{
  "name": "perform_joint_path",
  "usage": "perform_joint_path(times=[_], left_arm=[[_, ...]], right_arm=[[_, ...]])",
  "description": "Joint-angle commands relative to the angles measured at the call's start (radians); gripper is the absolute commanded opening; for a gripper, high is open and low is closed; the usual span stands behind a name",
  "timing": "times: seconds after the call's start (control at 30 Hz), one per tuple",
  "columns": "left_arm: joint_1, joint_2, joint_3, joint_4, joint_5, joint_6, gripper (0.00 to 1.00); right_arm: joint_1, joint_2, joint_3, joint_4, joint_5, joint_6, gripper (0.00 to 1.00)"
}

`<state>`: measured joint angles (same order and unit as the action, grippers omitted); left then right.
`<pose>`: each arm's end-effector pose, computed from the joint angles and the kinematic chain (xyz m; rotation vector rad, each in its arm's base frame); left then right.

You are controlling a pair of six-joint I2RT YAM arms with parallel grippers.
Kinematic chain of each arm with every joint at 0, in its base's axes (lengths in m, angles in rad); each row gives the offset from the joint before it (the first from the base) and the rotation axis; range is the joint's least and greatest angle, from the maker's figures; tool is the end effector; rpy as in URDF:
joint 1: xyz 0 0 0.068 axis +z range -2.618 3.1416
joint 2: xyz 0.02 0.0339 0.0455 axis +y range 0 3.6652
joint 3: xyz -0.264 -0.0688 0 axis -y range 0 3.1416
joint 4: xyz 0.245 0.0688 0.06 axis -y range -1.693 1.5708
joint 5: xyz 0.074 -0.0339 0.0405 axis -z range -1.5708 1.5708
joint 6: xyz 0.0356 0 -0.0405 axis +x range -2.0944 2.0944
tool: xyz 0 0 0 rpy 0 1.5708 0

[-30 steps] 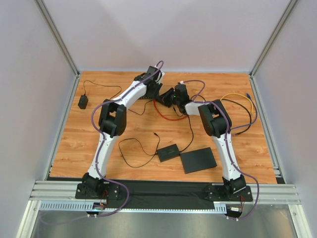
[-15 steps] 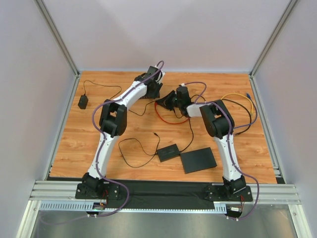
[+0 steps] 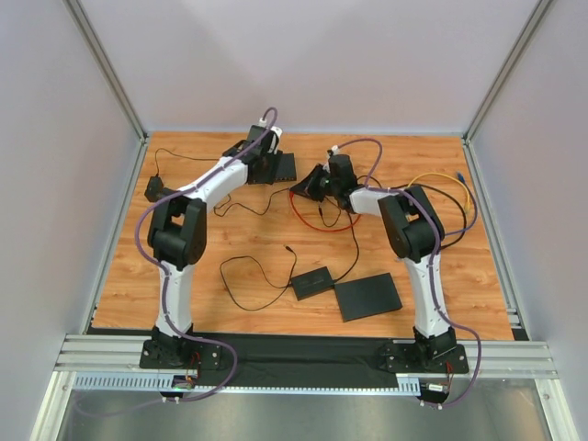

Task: Pull the plug from the switch port

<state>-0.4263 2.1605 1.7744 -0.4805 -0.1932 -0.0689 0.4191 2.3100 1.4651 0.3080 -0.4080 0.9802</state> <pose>0.4462 -0.1951 0.2132 0.3446 2.3911 0.0094 0.4483 0.2152 0.1106 0.3785 2.2946 1.2111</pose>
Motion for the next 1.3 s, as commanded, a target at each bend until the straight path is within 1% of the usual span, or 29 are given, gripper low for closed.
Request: perform_joint_path(times=[0.0,0.03,0.1,0.2,0.23,0.27,0.33,0.37,0.53,0.57,0.63,0.67,0.7,0.77,0.8,0.87,0.9,1.0,1.13,1.2,1.27], left_arm=[[0.023,-0.181,-0.071,0.138,-0.006,-0.063,0.59],[0.024,-0.215,-0.084,0.152,-0.006,-0.065,0.59],[0.026,-0.234,-0.095,0.154,0.000,-0.065,0.59],[0.026,-0.252,-0.096,0.149,0.018,-0.062,0.59],[0.026,-0.252,-0.096,0.148,0.023,-0.062,0.59],[0.024,-0.255,-0.093,0.145,0.026,-0.060,0.59],[0.026,-0.254,-0.086,0.132,0.029,-0.054,0.59],[0.026,-0.255,-0.086,0.129,0.035,-0.052,0.59],[0.026,-0.269,-0.093,0.132,0.054,-0.054,0.59],[0.026,-0.272,-0.093,0.132,0.060,-0.055,0.59],[0.026,-0.277,-0.096,0.134,0.072,-0.057,0.59],[0.026,-0.283,-0.099,0.137,0.074,-0.058,0.59],[0.026,-0.286,-0.107,0.143,0.075,-0.057,0.59],[0.026,-0.292,-0.110,0.141,0.078,-0.055,0.59],[0.026,-0.288,-0.112,0.143,0.081,-0.057,0.59],[0.026,-0.284,-0.112,0.145,0.100,-0.065,0.59],[0.026,-0.284,-0.112,0.149,0.106,-0.068,0.59],[0.026,-0.284,-0.118,0.163,0.115,-0.085,0.59],[0.026,-0.275,-0.121,0.172,0.103,-0.085,0.59],[0.026,-0.271,-0.118,0.174,0.090,-0.083,0.59],[0.026,-0.263,-0.112,0.177,0.093,-0.091,0.59]], right_arm=[[0.018,-0.147,0.015,-0.043,-0.029,-0.147,0.00],[0.024,-0.191,0.021,-0.094,-0.028,-0.170,0.00],[0.032,-0.237,0.026,-0.144,-0.006,-0.236,0.00],[0.035,-0.325,0.046,-0.260,0.032,-0.322,0.00],[0.033,-0.371,0.052,-0.344,0.055,-0.348,0.00],[0.033,-0.397,0.060,-0.381,0.125,-0.369,0.00],[0.033,-0.466,0.061,-0.450,0.187,-0.420,0.00],[0.032,-0.487,0.064,-0.472,0.254,-0.426,0.00],[0.024,-0.590,0.119,-0.584,0.409,-0.460,0.00],[0.021,-0.595,0.133,-0.608,0.517,-0.456,0.00],[0.014,-0.603,0.181,-0.683,0.622,-0.465,0.00],[0.007,-0.604,0.192,-0.702,0.726,-0.472,0.00],[-0.014,-0.604,0.198,-0.717,0.771,-0.460,0.00],[-0.055,-0.600,0.183,-0.719,0.795,-0.410,0.02],[-0.104,-0.594,0.166,-0.710,0.795,-0.393,0.03],[-0.153,-0.568,0.109,-0.638,0.779,-0.370,0.03],[-0.199,-0.554,0.091,-0.611,0.781,-0.350,0.04],[-0.282,-0.456,0.040,-0.502,0.746,-0.318,0.04],[-0.342,-0.368,0.031,-0.420,0.710,-0.321,0.04],[-0.371,-0.327,0.055,-0.435,0.716,-0.321,0.05],[-0.393,-0.310,0.061,-0.446,0.687,-0.305,0.09]])
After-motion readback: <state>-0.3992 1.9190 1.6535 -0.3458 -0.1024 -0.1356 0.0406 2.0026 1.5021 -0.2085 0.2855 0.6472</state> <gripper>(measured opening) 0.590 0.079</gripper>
